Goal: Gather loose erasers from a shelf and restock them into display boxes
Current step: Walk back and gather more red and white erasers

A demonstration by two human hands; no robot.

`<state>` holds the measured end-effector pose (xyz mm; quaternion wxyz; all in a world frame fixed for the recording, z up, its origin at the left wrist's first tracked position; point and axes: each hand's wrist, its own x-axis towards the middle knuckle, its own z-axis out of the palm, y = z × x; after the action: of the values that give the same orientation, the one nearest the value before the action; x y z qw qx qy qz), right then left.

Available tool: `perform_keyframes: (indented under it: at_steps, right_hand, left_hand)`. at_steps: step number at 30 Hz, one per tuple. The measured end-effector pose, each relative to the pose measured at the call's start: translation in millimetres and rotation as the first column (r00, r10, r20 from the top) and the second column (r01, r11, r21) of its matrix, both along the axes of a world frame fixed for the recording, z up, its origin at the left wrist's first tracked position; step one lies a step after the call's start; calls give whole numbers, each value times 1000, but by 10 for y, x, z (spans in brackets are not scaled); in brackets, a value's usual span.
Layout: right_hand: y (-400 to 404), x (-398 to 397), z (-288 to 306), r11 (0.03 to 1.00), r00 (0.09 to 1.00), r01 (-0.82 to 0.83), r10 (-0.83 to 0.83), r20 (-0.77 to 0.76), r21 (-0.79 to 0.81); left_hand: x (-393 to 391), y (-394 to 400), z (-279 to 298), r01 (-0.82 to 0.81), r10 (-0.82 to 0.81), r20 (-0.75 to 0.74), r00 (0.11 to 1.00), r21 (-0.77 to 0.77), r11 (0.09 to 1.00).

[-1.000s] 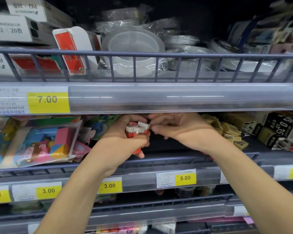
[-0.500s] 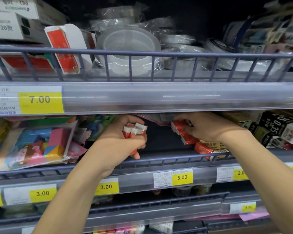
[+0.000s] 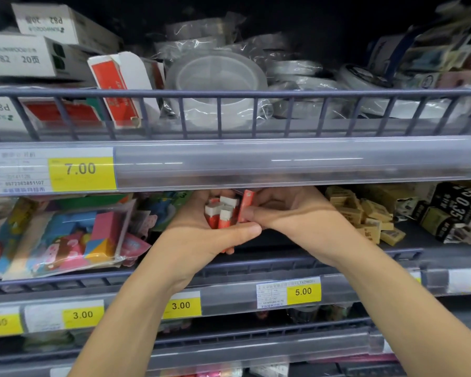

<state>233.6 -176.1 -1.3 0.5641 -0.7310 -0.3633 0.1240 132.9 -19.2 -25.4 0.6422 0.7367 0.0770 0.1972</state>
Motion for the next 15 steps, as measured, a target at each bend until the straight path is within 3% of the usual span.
perform_keyframes:
  at_steps: [13, 15]
  right_hand:
    - [-12, 59, -61, 995, 993, -95, 97, -71, 32]
    - [-71, 106, -36, 996, 997, -79, 79, -4, -40]
  left_hand:
    - [-5, 20, -19, -6, 7, -9, 1000, 110, 994]
    - [0, 32, -21, -3, 8, -32, 999, 159, 987]
